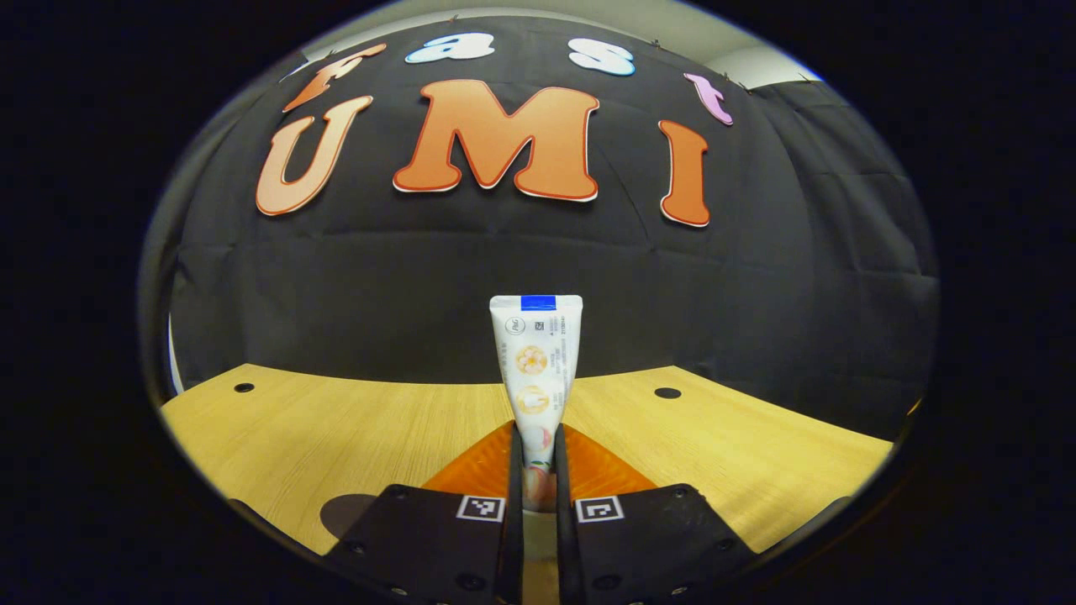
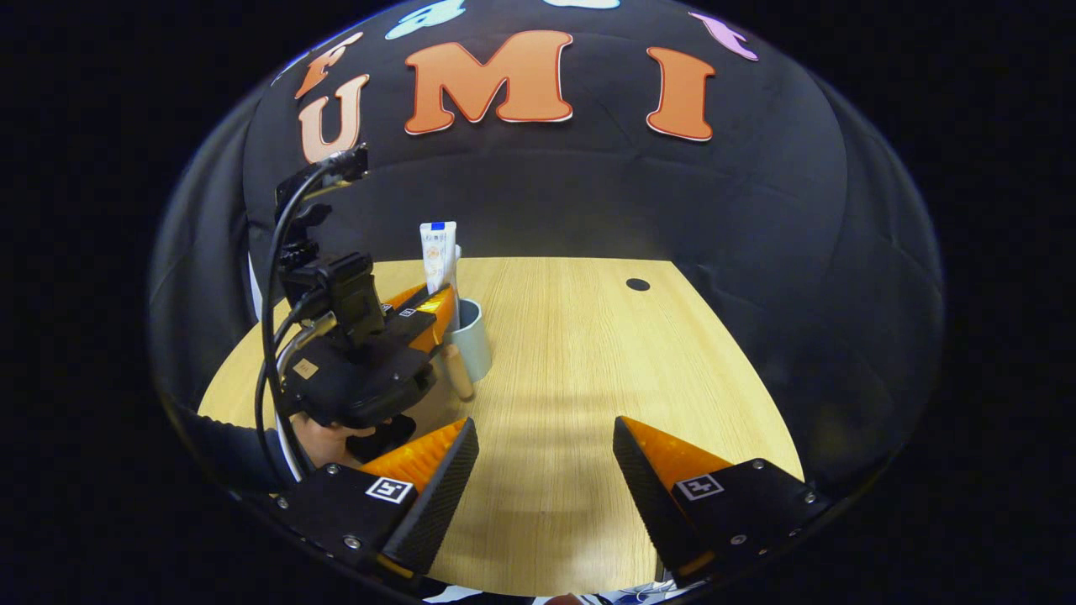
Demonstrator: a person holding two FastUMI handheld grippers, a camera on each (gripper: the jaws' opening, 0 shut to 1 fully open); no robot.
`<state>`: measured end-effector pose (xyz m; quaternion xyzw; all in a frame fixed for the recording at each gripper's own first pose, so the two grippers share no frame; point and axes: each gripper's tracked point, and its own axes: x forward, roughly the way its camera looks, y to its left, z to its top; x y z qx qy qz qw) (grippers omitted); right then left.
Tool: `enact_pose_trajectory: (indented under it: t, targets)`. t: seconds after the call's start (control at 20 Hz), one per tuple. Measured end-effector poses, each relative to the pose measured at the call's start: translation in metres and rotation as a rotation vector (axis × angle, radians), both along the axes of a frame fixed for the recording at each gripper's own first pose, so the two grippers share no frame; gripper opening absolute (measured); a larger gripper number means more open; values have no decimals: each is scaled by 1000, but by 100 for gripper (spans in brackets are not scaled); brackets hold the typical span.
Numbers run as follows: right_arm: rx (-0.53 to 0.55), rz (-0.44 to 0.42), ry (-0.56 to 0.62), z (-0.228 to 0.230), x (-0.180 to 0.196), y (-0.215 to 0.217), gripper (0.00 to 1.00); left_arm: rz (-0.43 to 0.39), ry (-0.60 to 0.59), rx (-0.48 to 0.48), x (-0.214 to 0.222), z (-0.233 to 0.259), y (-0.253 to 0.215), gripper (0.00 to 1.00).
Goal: Put the toothbrush and toothpaste on the desktop into the cup, then pick up the cup and place it on the coaster on the desktop.
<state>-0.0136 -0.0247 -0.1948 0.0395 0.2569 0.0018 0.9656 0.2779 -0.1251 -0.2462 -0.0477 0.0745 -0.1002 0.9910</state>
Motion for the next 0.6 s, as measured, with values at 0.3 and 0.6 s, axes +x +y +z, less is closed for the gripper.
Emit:
enact_pose_trajectory:
  t: [0.3, 0.6]
  targets:
    - [18, 8, -27, 4, -2, -5, 98, -26, 30, 38, -8, -3, 3, 52]
    - [30, -5, -43, 6, 2, -13, 98, -38, 49, 69, -38, 15, 28, 88]
